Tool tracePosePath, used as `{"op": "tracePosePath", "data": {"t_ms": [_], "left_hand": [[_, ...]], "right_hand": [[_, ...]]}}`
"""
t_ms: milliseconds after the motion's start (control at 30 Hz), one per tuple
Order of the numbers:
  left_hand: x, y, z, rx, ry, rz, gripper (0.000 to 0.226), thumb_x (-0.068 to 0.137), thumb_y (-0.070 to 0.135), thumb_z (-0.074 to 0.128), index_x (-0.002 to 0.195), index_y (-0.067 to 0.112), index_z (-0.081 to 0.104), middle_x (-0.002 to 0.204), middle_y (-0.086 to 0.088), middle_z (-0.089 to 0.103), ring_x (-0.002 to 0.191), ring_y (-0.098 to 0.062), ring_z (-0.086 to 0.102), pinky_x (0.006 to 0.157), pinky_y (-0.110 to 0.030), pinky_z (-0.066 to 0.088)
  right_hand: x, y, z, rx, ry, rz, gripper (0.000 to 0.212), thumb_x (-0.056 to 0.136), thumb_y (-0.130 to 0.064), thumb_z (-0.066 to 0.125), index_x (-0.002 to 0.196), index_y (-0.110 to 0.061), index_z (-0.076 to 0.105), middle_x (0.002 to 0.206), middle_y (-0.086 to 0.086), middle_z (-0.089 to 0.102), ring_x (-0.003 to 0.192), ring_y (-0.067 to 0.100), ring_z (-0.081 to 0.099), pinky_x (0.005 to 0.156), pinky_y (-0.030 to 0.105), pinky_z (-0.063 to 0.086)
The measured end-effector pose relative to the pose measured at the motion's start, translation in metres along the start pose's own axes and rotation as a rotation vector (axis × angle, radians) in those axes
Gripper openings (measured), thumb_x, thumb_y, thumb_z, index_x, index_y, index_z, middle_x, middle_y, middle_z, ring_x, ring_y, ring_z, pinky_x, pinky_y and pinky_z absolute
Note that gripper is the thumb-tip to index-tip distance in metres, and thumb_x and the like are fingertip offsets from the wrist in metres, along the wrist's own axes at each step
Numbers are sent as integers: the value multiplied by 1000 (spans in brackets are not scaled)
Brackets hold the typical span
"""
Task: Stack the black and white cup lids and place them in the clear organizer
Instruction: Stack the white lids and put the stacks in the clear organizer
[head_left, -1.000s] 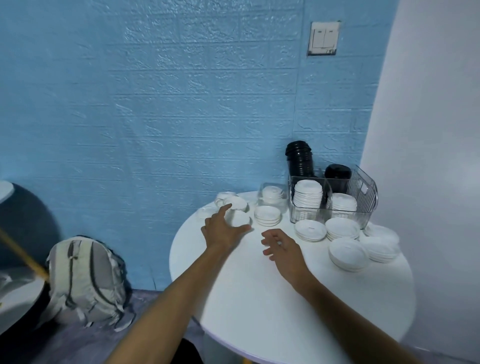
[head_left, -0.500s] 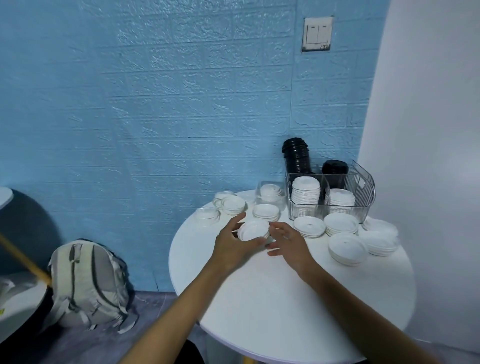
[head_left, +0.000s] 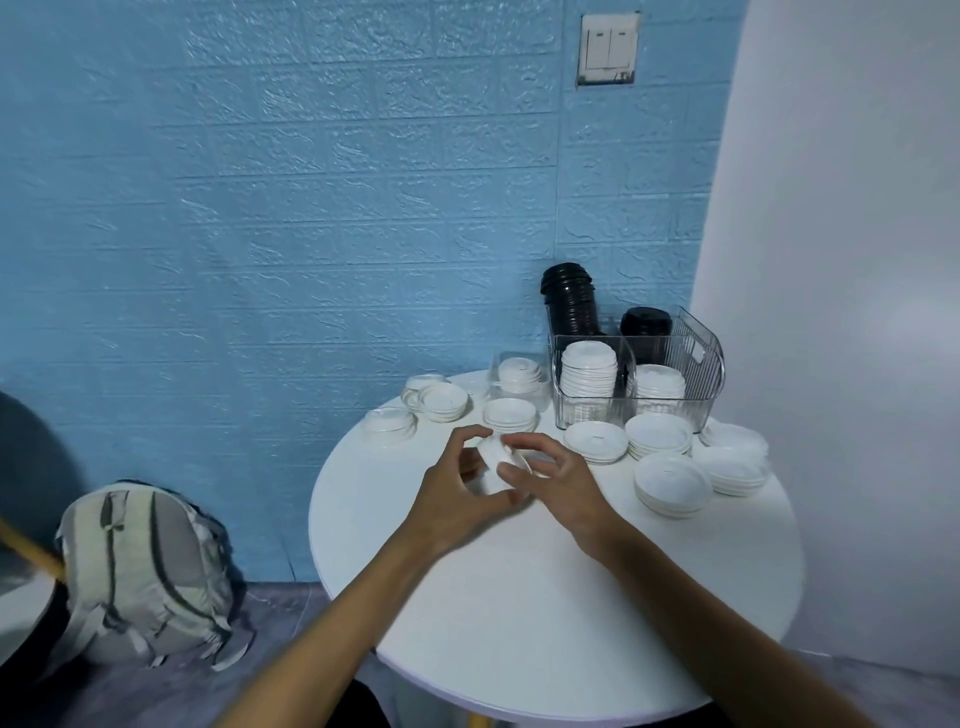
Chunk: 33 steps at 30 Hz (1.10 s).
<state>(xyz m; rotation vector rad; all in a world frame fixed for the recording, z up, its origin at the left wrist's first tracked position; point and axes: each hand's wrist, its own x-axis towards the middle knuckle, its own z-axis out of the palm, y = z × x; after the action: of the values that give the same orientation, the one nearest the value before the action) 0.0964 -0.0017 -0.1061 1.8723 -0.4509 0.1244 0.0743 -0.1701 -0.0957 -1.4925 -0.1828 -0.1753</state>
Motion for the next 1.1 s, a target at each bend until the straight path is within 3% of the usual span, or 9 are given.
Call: {"op": "tracePosePath", "data": {"t_ms": [133,233,333,433,533,633,800,933,1100], "left_hand": [[-2,3,-2,87,-74,-20,80,54,46,92,115,34,42,108,3,72,96,-13,70,87,-35,58],[-3,4,-2,288,-125,-40,85,48,60,89,114,39,39,110,15,69,104,-6,65,95,-33,47],[-1,3,-1,481,-155,-41,91,46,79,79,122,43,46,114,24,65,113,-3,57,96,-31,33],[-3,4,-1,527,-130,-29,84,47,86,73,118,43,61,108,25,65,110,-2,56,97,-31,37],[-6,5,-3,513,-118,-28,76,48,84,75,114,48,65,107,25,63,112,-2,52,100,-32,36],[-9,6,-4,571,-149,-25,73,54,81,78,118,49,61,109,25,58,112,-4,47,94,-30,32],[-13,11,-4,519,-138,-44,64,60,73,82,111,43,60,108,24,57,111,-4,46,93,-29,29],[-18,11,-7,489,-182,-43,62,57,62,90,102,40,53,107,20,58,109,-6,47,95,-31,32],[-20,12,-9,516,-213,-40,65,54,63,91,96,40,48,110,18,59,109,-8,45,96,-32,33]], "right_hand": [[2,8,-7,-198,-26,-48,42,71,-9,91,107,-24,75,126,5,65,107,11,68,84,17,51],[0,10,-11,-415,-41,-81,49,65,-17,96,105,-33,71,118,-9,67,107,3,64,87,12,47],[-2,14,-14,-472,-52,-61,50,62,-22,97,104,-32,71,113,-14,68,104,-2,62,86,10,45],[-1,16,-14,-502,-47,-41,30,72,-34,91,97,-35,74,112,-14,70,105,-2,63,87,11,44],[1,16,-15,-530,-62,-18,13,83,-36,82,92,-39,73,111,-12,72,104,-1,64,88,15,44],[1,14,-16,-502,-83,7,22,79,-30,86,99,-28,78,110,-10,73,101,-2,66,84,10,45],[0,6,-24,-484,-182,22,39,77,-29,89,112,-25,74,106,-11,75,95,-2,67,78,11,48],[-1,0,-31,-455,-306,57,47,77,-23,89,119,-22,70,112,-13,74,103,-1,67,82,16,51],[-1,-3,-36,-515,-384,53,46,78,-25,88,120,-28,71,119,-16,71,112,3,66,94,20,51]]}}
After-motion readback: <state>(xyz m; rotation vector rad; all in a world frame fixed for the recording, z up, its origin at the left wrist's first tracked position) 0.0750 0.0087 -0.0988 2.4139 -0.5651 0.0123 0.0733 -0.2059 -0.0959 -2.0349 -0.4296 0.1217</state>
